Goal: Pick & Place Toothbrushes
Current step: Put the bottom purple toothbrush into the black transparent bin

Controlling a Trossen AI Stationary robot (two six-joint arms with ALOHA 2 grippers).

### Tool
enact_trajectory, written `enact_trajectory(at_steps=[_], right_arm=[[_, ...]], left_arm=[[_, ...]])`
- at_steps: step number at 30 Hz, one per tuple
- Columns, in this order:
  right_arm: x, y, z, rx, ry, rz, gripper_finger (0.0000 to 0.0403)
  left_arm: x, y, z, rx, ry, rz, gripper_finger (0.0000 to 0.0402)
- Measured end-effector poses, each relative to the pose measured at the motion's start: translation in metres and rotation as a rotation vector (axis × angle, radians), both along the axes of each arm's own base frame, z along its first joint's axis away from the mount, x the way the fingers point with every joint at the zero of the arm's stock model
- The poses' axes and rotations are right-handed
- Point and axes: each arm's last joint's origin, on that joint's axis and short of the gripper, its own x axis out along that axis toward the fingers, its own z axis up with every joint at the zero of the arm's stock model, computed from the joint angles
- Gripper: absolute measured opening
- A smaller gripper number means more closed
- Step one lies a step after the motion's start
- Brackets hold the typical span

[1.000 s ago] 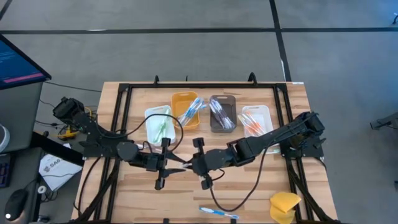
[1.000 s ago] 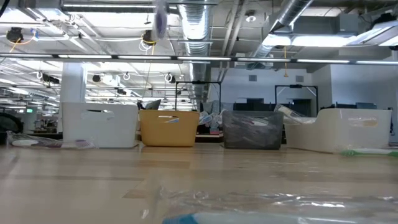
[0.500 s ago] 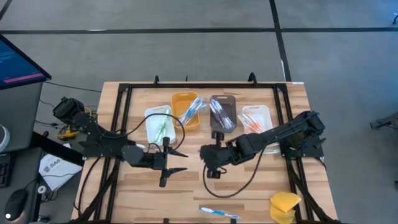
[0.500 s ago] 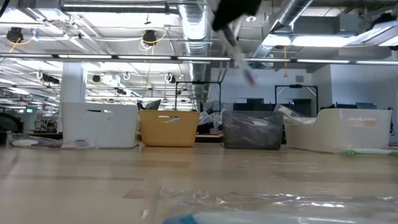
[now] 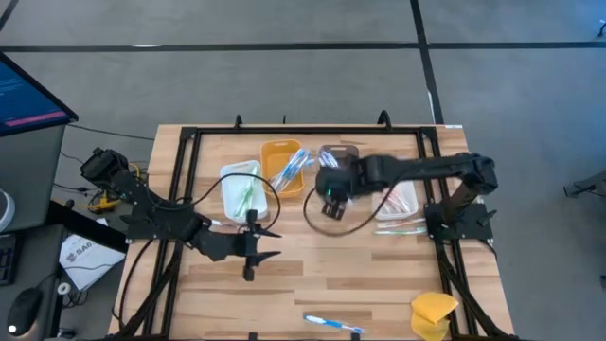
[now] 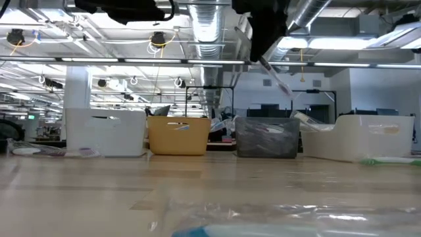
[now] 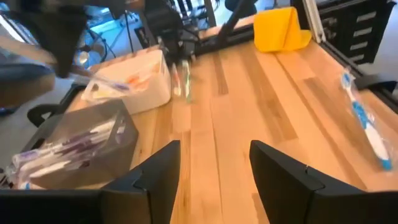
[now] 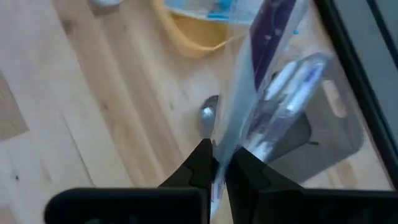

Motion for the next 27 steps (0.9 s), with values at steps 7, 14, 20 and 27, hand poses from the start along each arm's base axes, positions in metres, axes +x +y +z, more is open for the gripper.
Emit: enact_trajectory(at_steps=[7,14,20,27], right_arm=[[-0.01,-0.06,0.012,0.044,-0.046,-0.094,0.0015],[0.002,-0.096,-0.017,0.152,0.001,-0.093,0.0015],[0.012,-0.112,-0.037,0.174,0.011,-0.099,0.0015],[0.004,-0.127,-0.059,0.244,0.099,-0.154,0.0016]], left_arm=[[-0.001,0.001,-0.003,0.019,0.032,0.001,0.0184],[-0.002,0.001,-0.004,0.024,0.043,0.004,0.018],[-0.003,0.002,-0.007,0.004,0.068,0.017,0.0179],[-0.004,0.002,-0.01,-0.027,0.089,0.037,0.0175]])
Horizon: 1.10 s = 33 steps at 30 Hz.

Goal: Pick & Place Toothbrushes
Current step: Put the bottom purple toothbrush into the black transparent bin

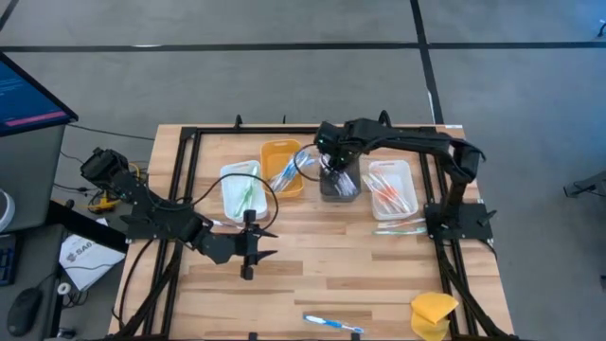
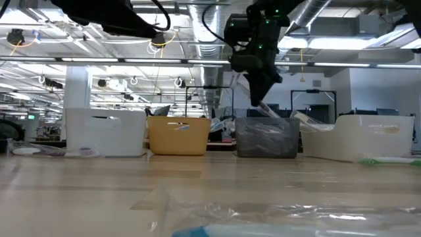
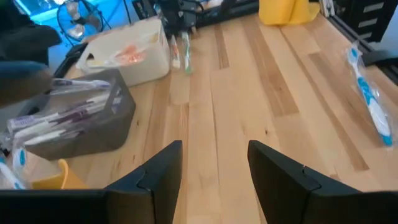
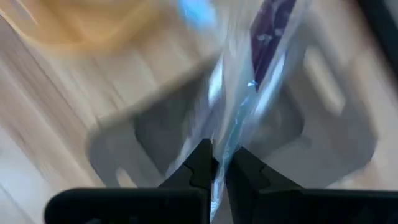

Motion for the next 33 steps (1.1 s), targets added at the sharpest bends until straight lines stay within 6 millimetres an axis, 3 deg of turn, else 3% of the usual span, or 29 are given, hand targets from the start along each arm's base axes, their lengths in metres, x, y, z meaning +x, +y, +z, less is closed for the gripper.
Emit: enact_trajectory(at_steps=[6,15,19,24,33], right_arm=[[0.011,-0.008,-0.015,0.033,-0.011,-0.001,0.0018],[0.023,-0.015,-0.061,0.102,0.091,-0.016,0.0023],[0.025,-0.019,-0.073,0.114,0.116,-0.015,0.0024],[0.023,-0.02,-0.069,0.113,0.117,-0.012,0.005],[0.012,-0.015,-0.038,0.089,0.062,-0.03,0.0125]], left_arm=[[-0.001,0.0,-0.001,0.002,0.012,0.002,0.0176],[-0.002,0.001,-0.003,-0.002,0.027,0.008,0.0173],[-0.002,0.001,-0.003,-0.002,0.028,0.008,0.0171],[-0.002,0.001,-0.003,-0.003,0.028,0.009,0.0172],[-0.002,0.001,-0.003,0.0,0.034,0.009,0.0176]])
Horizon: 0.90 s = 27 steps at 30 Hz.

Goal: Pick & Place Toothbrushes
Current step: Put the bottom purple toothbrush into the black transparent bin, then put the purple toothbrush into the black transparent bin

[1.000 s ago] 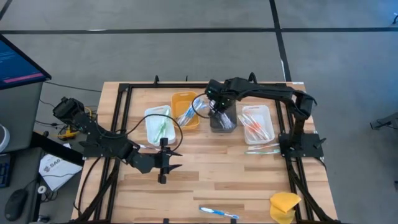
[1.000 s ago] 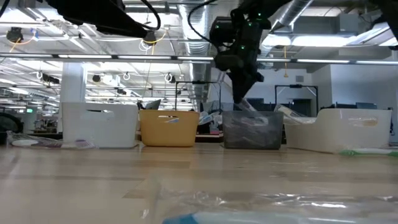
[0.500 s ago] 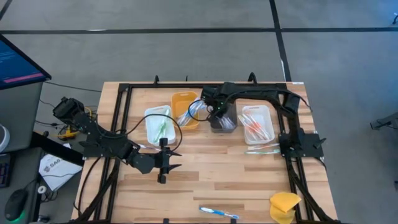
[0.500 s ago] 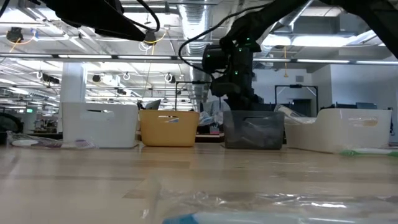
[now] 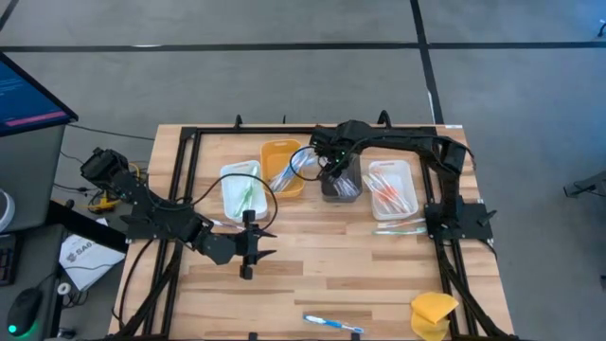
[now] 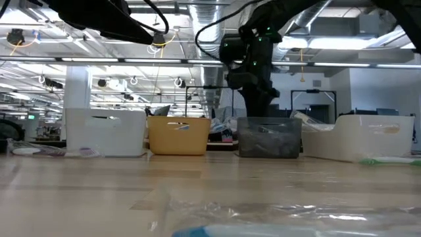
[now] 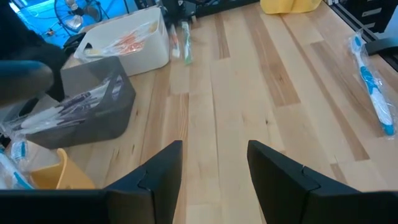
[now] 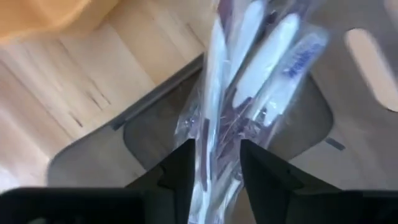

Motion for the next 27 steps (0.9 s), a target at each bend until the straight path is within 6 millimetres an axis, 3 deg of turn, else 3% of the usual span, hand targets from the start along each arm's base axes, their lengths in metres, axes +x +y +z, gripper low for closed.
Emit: enact_trajectory(at_steps=[6,10,18,27], right_arm=[[-0.011,0.014,0.019,0.012,0.022,-0.004,0.0149],[-0.013,0.038,0.029,0.024,0.042,0.01,0.0149],[-0.006,0.117,0.049,0.005,-0.025,0.223,0.014],[-0.004,0.22,0.055,0.002,-0.157,0.519,0.0138]], left_arm=[[-0.004,0.0,-0.001,-0.017,0.025,0.009,0.0171],[-0.02,0.002,-0.003,-0.028,0.122,0.03,0.0171],[-0.056,0.011,-0.005,-0.121,0.331,0.101,0.0171],[-0.083,0.03,-0.018,-0.029,0.637,0.213,0.0161]])
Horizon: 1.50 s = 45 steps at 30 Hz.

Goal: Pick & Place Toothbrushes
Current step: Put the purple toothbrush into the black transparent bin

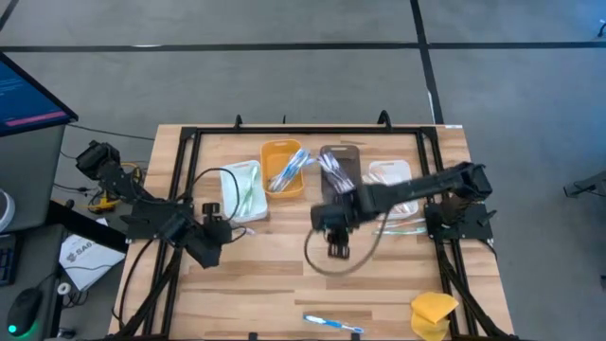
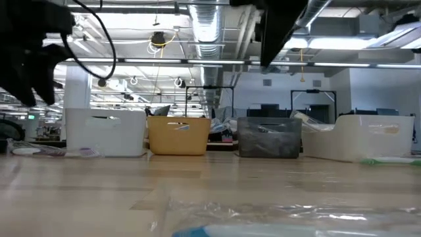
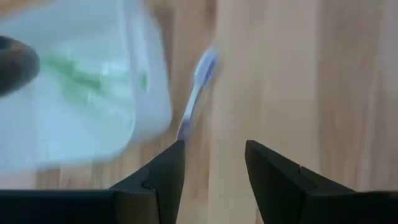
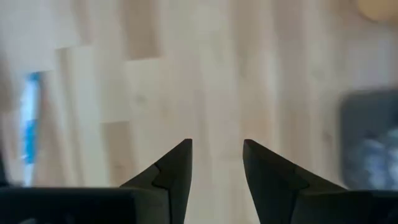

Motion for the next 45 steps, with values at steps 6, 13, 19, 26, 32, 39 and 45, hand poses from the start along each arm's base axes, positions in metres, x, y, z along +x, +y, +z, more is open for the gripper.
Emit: enact_trajectory(at_steps=[6,13,19,26,32,39,45], right_arm=[[-0.007,0.054,0.003,0.023,-0.099,0.165,0.014],[-0.016,0.088,0.006,0.028,-0.165,0.309,0.0136],[-0.015,0.093,0.007,0.037,-0.189,0.318,0.014],[-0.012,0.086,0.007,0.035,-0.189,0.299,0.0138],[-0.012,0.085,0.007,0.035,-0.188,0.293,0.0138],[-0.012,0.086,0.007,0.035,-0.186,0.295,0.0141],[-0.012,0.086,0.007,0.033,-0.187,0.303,0.0136]], left_arm=[[-0.004,0.014,-0.003,-0.043,0.127,0.137,0.016],[-0.007,0.041,-0.026,-0.077,0.284,0.207,0.0158],[-0.004,0.057,-0.031,-0.116,0.286,0.335,0.0158],[-0.001,0.062,-0.031,-0.127,0.268,0.369,0.0158],[0.002,0.063,-0.032,-0.138,0.243,0.37,0.0158],[0.002,0.061,-0.045,-0.193,0.23,0.318,0.0158],[0.002,0.062,-0.047,-0.175,0.215,0.345,0.0158]])
